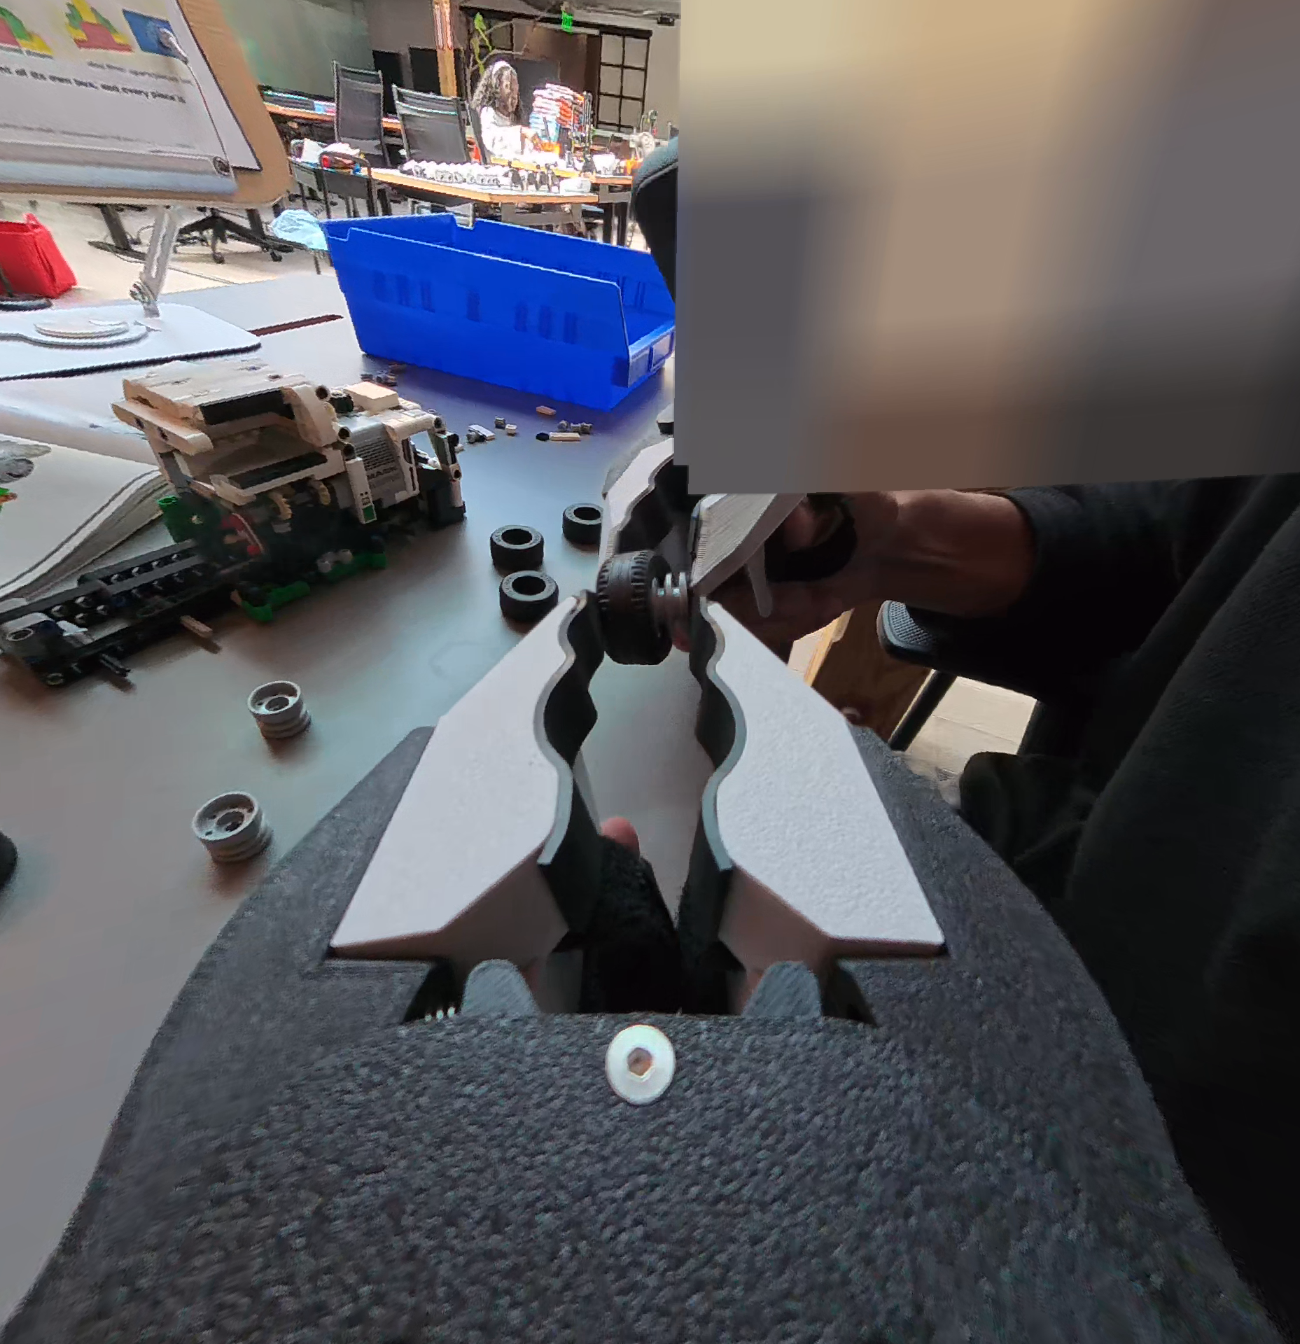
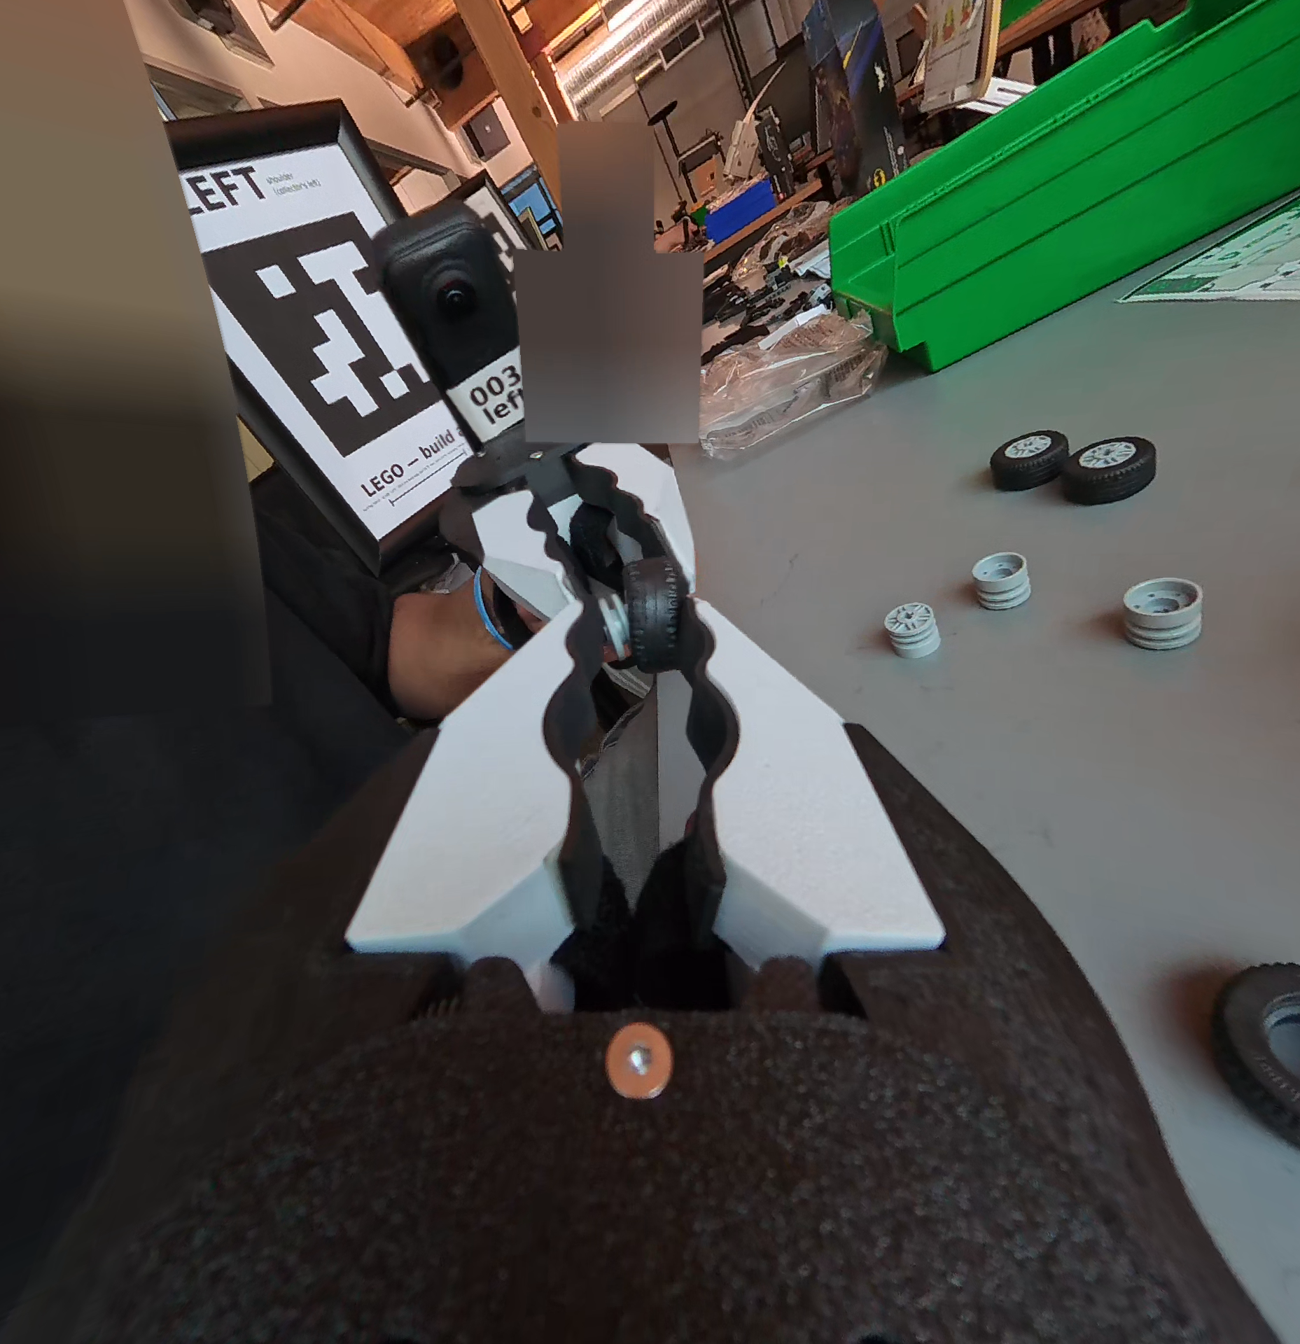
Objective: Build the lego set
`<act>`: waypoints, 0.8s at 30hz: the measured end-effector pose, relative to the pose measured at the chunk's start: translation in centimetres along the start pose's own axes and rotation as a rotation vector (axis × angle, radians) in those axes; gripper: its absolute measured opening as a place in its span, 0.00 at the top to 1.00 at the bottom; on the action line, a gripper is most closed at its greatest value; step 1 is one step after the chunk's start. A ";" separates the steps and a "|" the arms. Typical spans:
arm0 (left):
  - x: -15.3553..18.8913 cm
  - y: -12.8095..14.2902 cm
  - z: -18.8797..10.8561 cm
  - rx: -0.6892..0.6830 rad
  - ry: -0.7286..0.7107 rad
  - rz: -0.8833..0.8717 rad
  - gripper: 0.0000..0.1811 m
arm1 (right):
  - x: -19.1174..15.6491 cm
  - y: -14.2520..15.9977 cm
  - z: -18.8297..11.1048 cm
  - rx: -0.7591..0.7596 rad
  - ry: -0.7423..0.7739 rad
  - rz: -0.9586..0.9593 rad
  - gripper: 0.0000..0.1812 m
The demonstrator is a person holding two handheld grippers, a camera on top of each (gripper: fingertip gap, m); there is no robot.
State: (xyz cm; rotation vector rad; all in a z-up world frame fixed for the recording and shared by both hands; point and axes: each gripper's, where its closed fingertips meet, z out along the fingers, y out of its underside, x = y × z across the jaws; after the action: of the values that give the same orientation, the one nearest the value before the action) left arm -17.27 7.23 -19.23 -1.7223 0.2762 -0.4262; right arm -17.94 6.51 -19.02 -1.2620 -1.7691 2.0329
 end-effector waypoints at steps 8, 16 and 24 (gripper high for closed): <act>-0.5 0.1 0.2 -0.032 -0.134 0.166 0.87 | 0.4 0.1 -0.1 -0.040 0.084 -0.041 0.90; -0.1 -0.3 0.1 -0.017 -0.114 0.221 0.87 | -0.3 -0.2 -0.1 -0.016 0.006 0.024 0.91; 0.5 -1.7 -0.6 0.097 0.102 -0.094 0.87 | -1.2 -1.4 0.4 0.138 -0.142 0.112 0.90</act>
State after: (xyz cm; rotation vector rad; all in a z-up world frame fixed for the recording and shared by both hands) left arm -17.19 6.82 -17.40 -1.6253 0.2450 -0.5887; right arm -17.96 5.87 -17.22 -1.2291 -1.6140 2.3158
